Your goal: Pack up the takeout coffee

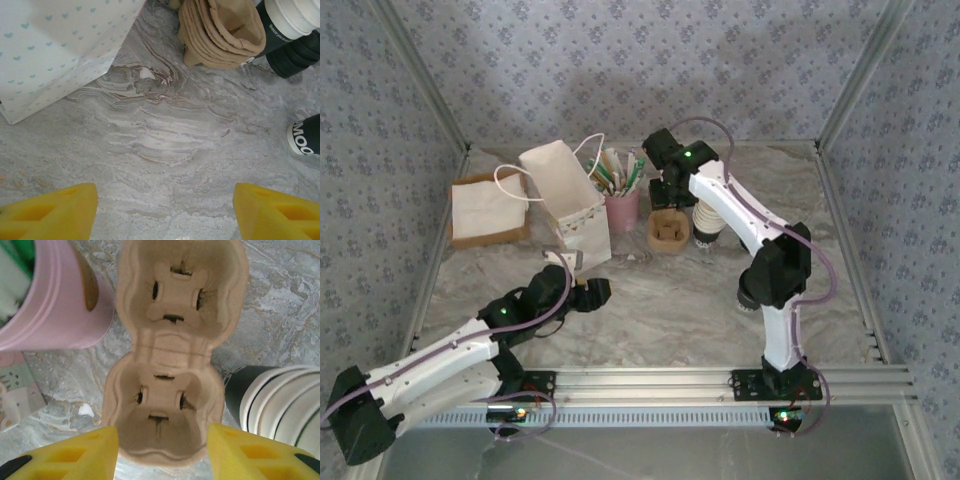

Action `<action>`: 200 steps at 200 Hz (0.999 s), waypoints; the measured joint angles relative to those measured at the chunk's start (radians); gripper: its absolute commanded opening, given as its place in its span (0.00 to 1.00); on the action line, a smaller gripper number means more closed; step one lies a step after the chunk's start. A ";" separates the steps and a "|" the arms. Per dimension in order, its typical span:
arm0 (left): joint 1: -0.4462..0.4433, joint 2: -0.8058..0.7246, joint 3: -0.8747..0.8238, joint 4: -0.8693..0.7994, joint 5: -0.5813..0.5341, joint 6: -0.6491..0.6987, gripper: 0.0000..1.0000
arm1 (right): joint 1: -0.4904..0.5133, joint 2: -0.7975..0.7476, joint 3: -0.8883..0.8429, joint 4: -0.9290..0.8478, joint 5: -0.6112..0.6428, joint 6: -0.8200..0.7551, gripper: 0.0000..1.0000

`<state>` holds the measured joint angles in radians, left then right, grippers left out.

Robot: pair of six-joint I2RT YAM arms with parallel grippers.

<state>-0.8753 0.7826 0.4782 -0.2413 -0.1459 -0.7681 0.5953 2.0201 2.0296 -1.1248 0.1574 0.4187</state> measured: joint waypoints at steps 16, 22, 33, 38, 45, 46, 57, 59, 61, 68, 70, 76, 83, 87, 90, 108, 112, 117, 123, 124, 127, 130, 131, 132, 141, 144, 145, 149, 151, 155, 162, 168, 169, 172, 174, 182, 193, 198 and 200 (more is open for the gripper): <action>0.012 0.007 -0.002 0.003 -0.002 0.000 0.72 | -0.012 0.035 0.024 -0.003 -0.006 -0.005 0.51; 0.014 0.007 -0.003 0.003 -0.004 0.000 0.72 | -0.014 0.047 0.032 -0.003 -0.006 -0.007 0.51; 0.018 0.006 -0.003 0.004 -0.005 0.000 0.72 | -0.018 0.071 0.049 -0.005 -0.009 -0.010 0.51; 0.018 0.006 -0.003 0.004 -0.005 0.000 0.71 | -0.018 0.081 0.055 -0.006 -0.012 -0.012 0.51; 0.019 0.006 -0.003 0.004 -0.005 0.000 0.72 | -0.020 0.095 0.062 -0.006 -0.014 -0.014 0.51; 0.019 0.006 -0.003 0.004 -0.005 0.001 0.72 | -0.020 0.096 0.063 -0.006 -0.014 -0.014 0.51; 0.022 0.006 -0.003 0.003 -0.005 0.001 0.71 | -0.022 0.116 0.075 -0.011 -0.016 -0.018 0.51; 0.023 0.006 -0.003 0.003 -0.005 0.001 0.71 | -0.022 0.118 0.076 -0.011 -0.016 -0.018 0.52; 0.024 0.006 -0.003 0.003 -0.005 0.001 0.71 | -0.022 0.122 0.079 -0.011 -0.016 -0.019 0.52; 0.024 0.006 -0.003 0.003 -0.005 0.004 0.72 | -0.022 0.132 0.087 -0.013 -0.016 -0.021 0.52; 0.025 0.006 -0.003 0.003 -0.005 0.004 0.71 | -0.022 0.135 0.089 -0.013 -0.016 -0.021 0.53; 0.025 0.005 -0.003 0.002 -0.005 0.006 0.72 | -0.024 0.143 0.095 -0.013 -0.016 -0.021 0.53; 0.025 0.004 -0.003 0.002 -0.007 0.008 0.72 | -0.024 0.151 0.099 -0.013 -0.016 -0.024 0.54; 0.025 0.003 -0.003 0.002 -0.008 0.008 0.72 | -0.025 0.156 0.102 -0.014 -0.016 -0.025 0.55; 0.025 0.003 -0.003 0.002 -0.008 0.008 0.72 | -0.026 0.158 0.103 -0.014 -0.016 -0.026 0.55; 0.025 -0.003 -0.006 0.000 -0.008 0.008 0.72 | -0.031 0.167 0.104 -0.019 -0.016 -0.029 0.57; 0.025 -0.006 -0.006 -0.001 -0.009 0.008 0.71 | -0.032 0.169 0.106 -0.021 -0.016 -0.029 0.57; 0.025 -0.008 -0.006 -0.003 -0.010 0.008 0.71 | -0.034 0.172 0.107 -0.021 -0.016 -0.031 0.57; 0.025 -0.011 -0.007 -0.003 -0.011 0.008 0.71 | -0.035 0.175 0.109 -0.021 -0.016 -0.032 0.57; 0.025 -0.011 -0.007 -0.003 -0.011 0.008 0.72 | -0.035 0.176 0.109 -0.021 -0.016 -0.032 0.57; 0.025 -0.013 -0.007 -0.003 -0.012 0.008 0.71 | -0.035 0.178 0.110 -0.021 -0.016 -0.033 0.57; 0.025 -0.014 -0.007 -0.004 -0.012 0.008 0.71 | -0.036 0.180 0.111 -0.021 -0.016 -0.034 0.57; 0.025 -0.014 -0.007 -0.003 -0.011 0.008 0.71 | -0.037 0.180 0.111 -0.021 -0.016 -0.034 0.57; 0.025 -0.014 -0.007 -0.003 -0.012 0.008 0.71 | -0.037 0.182 0.111 -0.021 -0.016 -0.034 0.57; 0.026 -0.017 -0.008 -0.005 -0.012 0.008 0.71 | -0.039 0.188 0.112 -0.021 -0.016 -0.035 0.57; 0.026 -0.018 -0.008 -0.005 -0.012 0.008 0.71 | -0.040 0.191 0.113 -0.021 -0.016 -0.035 0.57; 0.026 -0.018 -0.008 -0.005 -0.012 0.008 0.71 | -0.040 0.191 0.113 -0.021 -0.016 -0.035 0.57; 0.027 -0.018 -0.008 -0.005 -0.012 0.008 0.71 | -0.040 0.195 0.113 -0.021 -0.017 -0.035 0.57; 0.027 -0.018 -0.008 -0.006 -0.012 0.008 0.71 | -0.041 0.197 0.114 -0.021 -0.017 -0.035 0.56; 0.027 -0.018 -0.009 -0.007 -0.012 0.008 0.72 | -0.042 0.200 0.114 -0.022 -0.017 -0.035 0.56; 0.028 -0.018 -0.010 -0.008 -0.012 0.008 0.72 | -0.042 0.207 0.116 -0.021 -0.019 -0.035 0.56; 0.029 -0.018 -0.010 -0.010 -0.012 0.008 0.71 | -0.043 0.212 0.116 -0.021 -0.021 -0.035 0.56; 0.029 -0.018 -0.011 -0.010 -0.012 0.008 0.71 | -0.043 0.213 0.116 -0.021 -0.021 -0.035 0.56; 0.029 -0.018 -0.011 -0.010 -0.012 0.008 0.72 | -0.043 0.216 0.116 -0.021 -0.024 -0.035 0.55; 0.029 -0.018 -0.011 -0.010 -0.012 0.008 0.72 | -0.043 0.217 0.116 -0.021 -0.024 -0.035 0.55; 0.029 -0.018 -0.011 -0.011 -0.012 0.008 0.72 | -0.043 0.224 0.116 -0.021 -0.024 -0.035 0.55; 0.029 -0.021 -0.011 -0.013 -0.012 0.008 0.71 | -0.044 0.230 0.116 -0.021 -0.027 -0.035 0.55; 0.029 -0.023 -0.011 -0.015 -0.012 0.008 0.71 | -0.045 0.231 0.116 -0.021 -0.027 -0.035 0.54; 0.029 -0.024 -0.011 -0.016 -0.012 0.008 0.71 | -0.045 0.232 0.116 -0.021 -0.027 -0.035 0.54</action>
<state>-0.8459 0.7589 0.4671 -0.2573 -0.1577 -0.7597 0.5499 2.2517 2.1460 -1.1458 0.1299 0.3836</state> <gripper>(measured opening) 0.715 0.547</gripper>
